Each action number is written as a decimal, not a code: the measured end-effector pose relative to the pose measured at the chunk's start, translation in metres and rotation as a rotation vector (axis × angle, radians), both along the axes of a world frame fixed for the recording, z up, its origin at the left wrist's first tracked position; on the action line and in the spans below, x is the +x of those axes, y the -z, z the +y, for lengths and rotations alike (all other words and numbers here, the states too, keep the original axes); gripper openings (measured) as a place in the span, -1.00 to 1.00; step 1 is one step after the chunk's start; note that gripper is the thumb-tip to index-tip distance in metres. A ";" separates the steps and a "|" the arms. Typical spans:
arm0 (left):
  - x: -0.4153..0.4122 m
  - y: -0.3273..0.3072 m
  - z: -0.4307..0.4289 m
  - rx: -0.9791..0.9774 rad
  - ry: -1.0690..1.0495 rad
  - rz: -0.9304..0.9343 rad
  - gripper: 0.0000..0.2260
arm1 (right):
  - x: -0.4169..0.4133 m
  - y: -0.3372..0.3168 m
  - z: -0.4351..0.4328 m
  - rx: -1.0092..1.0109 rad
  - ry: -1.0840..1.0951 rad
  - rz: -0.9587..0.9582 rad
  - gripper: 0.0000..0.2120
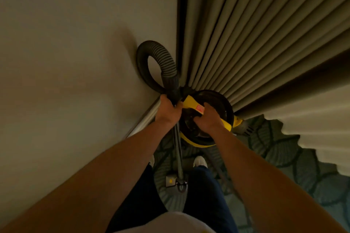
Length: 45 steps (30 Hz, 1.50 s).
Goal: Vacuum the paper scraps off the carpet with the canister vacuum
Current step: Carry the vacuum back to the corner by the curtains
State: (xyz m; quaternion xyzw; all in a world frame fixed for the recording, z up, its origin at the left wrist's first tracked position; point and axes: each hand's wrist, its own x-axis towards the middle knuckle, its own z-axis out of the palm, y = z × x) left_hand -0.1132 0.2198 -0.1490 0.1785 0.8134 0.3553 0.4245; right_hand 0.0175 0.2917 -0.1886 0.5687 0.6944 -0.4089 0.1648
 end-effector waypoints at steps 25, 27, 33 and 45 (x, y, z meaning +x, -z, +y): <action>0.026 0.015 -0.015 -0.025 0.018 0.102 -0.69 | 0.016 0.036 -0.016 -0.026 -0.105 -0.052 -0.08; 0.025 0.016 -0.013 -0.032 0.009 0.112 -0.69 | 0.011 0.032 -0.010 -0.006 -0.112 -0.097 -0.11; 0.029 0.029 -0.004 0.001 -0.142 0.144 -0.68 | -0.002 0.036 0.026 0.048 -0.181 -0.128 -0.41; 0.039 0.018 -0.014 0.044 -0.237 0.235 -0.72 | 0.024 0.051 0.050 -0.126 -0.249 -0.037 -0.77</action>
